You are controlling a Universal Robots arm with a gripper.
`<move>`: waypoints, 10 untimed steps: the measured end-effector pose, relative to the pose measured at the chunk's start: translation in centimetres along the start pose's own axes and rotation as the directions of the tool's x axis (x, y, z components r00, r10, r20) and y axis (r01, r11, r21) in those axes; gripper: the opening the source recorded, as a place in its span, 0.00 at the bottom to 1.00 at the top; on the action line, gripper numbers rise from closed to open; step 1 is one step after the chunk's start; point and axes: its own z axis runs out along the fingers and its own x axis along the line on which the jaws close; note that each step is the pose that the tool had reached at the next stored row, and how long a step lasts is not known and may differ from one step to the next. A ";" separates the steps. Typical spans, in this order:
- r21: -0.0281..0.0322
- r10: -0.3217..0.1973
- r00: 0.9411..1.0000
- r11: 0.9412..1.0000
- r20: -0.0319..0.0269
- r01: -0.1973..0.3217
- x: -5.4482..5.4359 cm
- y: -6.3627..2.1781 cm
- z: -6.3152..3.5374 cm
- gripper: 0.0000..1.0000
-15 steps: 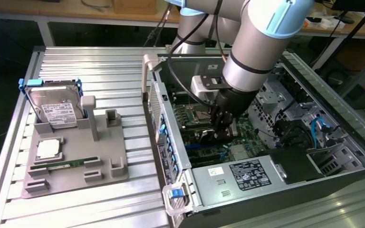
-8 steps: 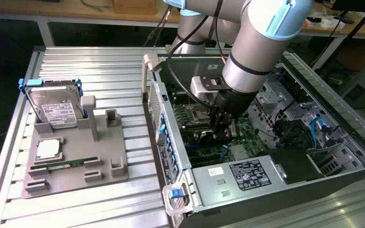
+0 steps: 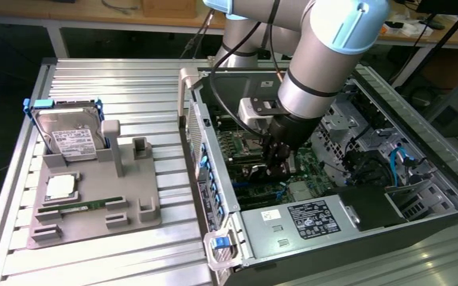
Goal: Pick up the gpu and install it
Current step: 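Insert the gpu into the slot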
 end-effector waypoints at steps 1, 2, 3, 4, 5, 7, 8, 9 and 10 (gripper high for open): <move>0.000 0.000 1.000 1.000 0.000 0.000 0.0 0.00 0.00 0.27; 0.000 0.000 1.000 1.000 0.000 0.000 0.0 0.01 0.01 0.27; 0.000 0.000 1.000 1.000 0.000 0.000 0.0 0.03 0.01 0.27; 0.000 -0.001 1.000 1.000 0.000 0.001 0.0 0.04 0.02 0.27; 0.000 -0.002 1.000 1.000 0.000 0.002 0.0 0.06 0.02 0.27; 0.000 -0.005 1.000 1.000 0.000 0.005 0.0 0.09 0.02 0.27; 0.000 -0.009 1.000 1.000 0.000 0.009 -0.1 0.10 0.02 0.27; 0.000 -0.012 1.000 1.000 0.000 0.012 -0.1 0.10 0.03 0.27; 0.000 -0.017 1.000 1.000 0.000 0.017 -0.1 0.10 0.04 0.27</move>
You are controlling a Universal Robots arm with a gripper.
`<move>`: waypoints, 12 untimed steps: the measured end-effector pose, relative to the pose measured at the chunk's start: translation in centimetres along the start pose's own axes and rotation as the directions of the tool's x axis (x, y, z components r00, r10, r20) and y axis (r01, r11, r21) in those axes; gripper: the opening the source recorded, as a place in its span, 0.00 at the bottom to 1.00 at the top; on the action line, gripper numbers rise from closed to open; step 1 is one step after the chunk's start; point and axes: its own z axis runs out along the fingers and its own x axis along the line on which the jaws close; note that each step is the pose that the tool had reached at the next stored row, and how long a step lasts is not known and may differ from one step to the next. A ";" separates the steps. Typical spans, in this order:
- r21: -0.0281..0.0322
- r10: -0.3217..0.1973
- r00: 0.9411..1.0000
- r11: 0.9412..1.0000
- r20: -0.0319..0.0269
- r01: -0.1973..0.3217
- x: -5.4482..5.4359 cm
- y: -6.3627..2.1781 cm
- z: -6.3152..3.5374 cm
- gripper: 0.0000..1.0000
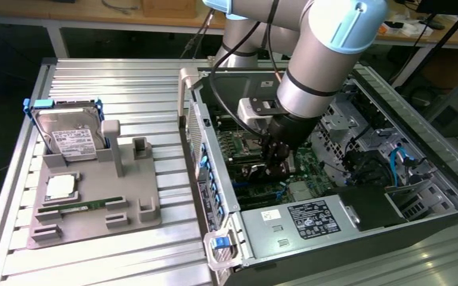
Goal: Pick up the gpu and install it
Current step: 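Insert the gpu into the slot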
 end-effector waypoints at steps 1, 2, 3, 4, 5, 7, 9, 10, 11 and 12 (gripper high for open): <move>0.000 -0.006 1.000 1.000 0.000 0.006 0.0 0.00 0.01 0.27; 0.000 -0.010 1.000 1.000 0.000 0.010 0.0 0.01 0.02 0.27; 0.000 -0.016 1.000 1.000 -0.001 0.016 -0.1 0.01 0.03 0.27; 0.000 -0.020 1.000 1.000 -0.001 0.020 -0.1 0.02 0.04 0.27; 0.000 -0.024 1.000 1.000 -0.001 0.024 -0.2 0.02 0.05 0.27; 0.000 -0.034 0.999 0.999 -0.001 0.034 -0.4 0.03 0.08 0.27; -0.001 -0.042 0.999 0.999 -0.001 0.042 -0.4 0.09 0.11 0.27; -0.001 -0.043 0.999 0.999 -0.001 0.043 -0.4 0.17 0.13 0.27; -0.001 -0.044 0.999 0.999 -0.001 0.044 -0.4 0.31 0.22 0.27; -0.001 -0.044 0.999 0.999 -0.001 0.044 -0.4 0.43 0.30 0.27</move>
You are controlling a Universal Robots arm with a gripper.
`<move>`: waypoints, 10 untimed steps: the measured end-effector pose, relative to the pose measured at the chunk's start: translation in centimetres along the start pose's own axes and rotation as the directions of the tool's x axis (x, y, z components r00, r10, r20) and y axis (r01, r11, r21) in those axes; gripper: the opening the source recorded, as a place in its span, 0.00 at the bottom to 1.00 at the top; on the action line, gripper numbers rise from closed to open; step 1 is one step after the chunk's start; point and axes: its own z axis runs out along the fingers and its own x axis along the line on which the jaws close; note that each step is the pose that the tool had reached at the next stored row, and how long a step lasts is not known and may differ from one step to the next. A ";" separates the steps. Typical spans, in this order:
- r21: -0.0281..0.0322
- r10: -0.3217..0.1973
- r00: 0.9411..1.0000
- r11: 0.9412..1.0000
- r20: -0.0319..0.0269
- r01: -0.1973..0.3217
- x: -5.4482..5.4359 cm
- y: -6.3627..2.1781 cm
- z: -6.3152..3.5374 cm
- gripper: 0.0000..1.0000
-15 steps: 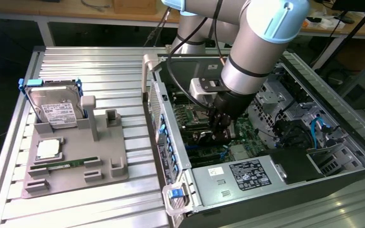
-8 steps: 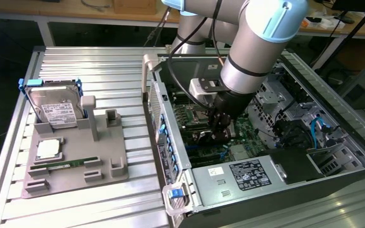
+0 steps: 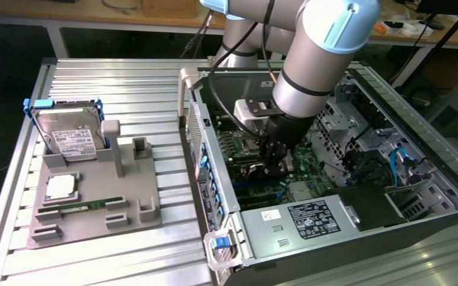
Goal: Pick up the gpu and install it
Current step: 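Insert the gpu into the slot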
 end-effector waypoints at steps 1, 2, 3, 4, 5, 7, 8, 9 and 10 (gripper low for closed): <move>0.000 0.000 1.000 1.000 0.000 0.000 0.0 0.06 0.03 0.27; 0.000 0.000 1.000 1.000 0.000 0.000 0.0 0.09 0.04 0.27; 0.000 0.000 1.000 1.000 0.000 0.000 0.0 0.11 0.08 0.27; 0.000 0.000 1.000 1.000 0.002 0.000 0.0 0.12 0.15 0.27; 0.000 0.000 1.000 1.000 0.004 0.000 0.0 0.12 0.20 0.27; 0.000 0.000 1.000 1.000 0.007 0.000 0.0 0.11 0.23 0.27; 0.000 0.000 1.000 1.000 0.008 0.000 0.0 0.11 0.24 0.27; 0.000 0.000 1.000 1.000 0.008 0.000 0.0 0.11 0.24 0.27; 0.000 0.000 1.000 1.000 0.009 0.000 0.0 0.11 0.25 0.27</move>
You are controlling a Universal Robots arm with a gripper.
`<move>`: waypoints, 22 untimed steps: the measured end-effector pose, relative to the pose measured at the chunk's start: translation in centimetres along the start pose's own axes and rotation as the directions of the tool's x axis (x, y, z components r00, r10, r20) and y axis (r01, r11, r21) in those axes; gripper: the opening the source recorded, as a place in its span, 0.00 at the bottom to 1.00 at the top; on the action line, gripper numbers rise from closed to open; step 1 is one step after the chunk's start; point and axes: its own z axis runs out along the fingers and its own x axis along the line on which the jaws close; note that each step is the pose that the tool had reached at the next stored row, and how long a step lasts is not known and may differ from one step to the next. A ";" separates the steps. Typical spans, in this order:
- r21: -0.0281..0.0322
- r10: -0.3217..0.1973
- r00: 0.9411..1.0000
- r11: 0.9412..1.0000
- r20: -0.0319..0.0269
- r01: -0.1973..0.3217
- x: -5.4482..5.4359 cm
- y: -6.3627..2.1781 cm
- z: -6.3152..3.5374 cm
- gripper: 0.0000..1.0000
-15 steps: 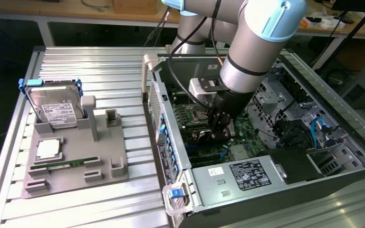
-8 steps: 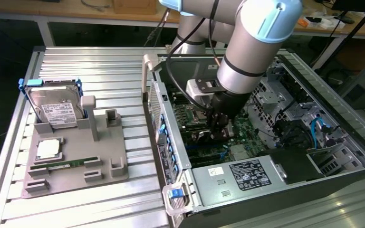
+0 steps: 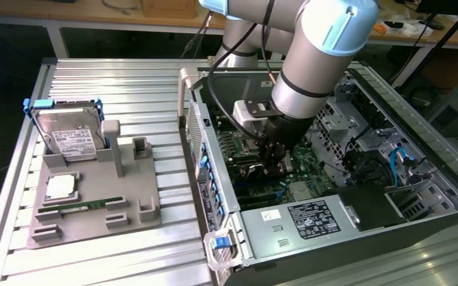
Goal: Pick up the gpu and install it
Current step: 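Insert the gpu into the slot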
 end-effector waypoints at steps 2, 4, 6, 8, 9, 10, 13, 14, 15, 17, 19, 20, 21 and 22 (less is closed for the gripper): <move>0.000 -0.001 1.000 1.000 0.000 0.001 -0.1 -0.01 -0.05 0.27; 0.000 -0.001 1.000 1.000 0.000 0.001 -0.1 0.00 -0.11 0.27; 0.000 -0.001 1.000 1.000 0.001 0.001 -0.1 0.00 -0.11 0.27; 0.000 -0.001 1.000 1.000 0.000 0.001 -0.1 0.00 -0.10 0.27; 0.000 -0.001 1.000 1.000 0.000 0.001 -0.2 0.00 -0.10 0.27; 0.000 -0.001 1.000 1.000 0.000 0.001 -0.2 0.00 -0.09 0.27; 0.000 -0.002 1.000 1.000 0.001 0.002 -0.3 0.00 -0.07 0.27; 0.000 -0.003 1.000 1.000 0.001 0.003 -0.3 0.00 -0.06 0.27; 0.000 -0.003 1.000 1.000 0.002 0.003 -0.4 -0.01 -0.05 0.27; 0.000 -0.004 1.000 1.000 0.003 0.004 -0.4 0.00 -0.02 0.27; 0.000 -0.004 1.000 1.000 0.003 0.004 -0.4 0.00 0.09 0.27; -0.001 -0.004 1.000 1.000 0.003 0.004 -0.4 0.00 0.21 0.27; -0.001 -0.004 1.000 1.000 0.004 0.004 -0.4 0.01 0.42 0.27; 0.000 -0.004 1.000 1.000 0.004 0.004 -0.4 0.01 0.58 0.27</move>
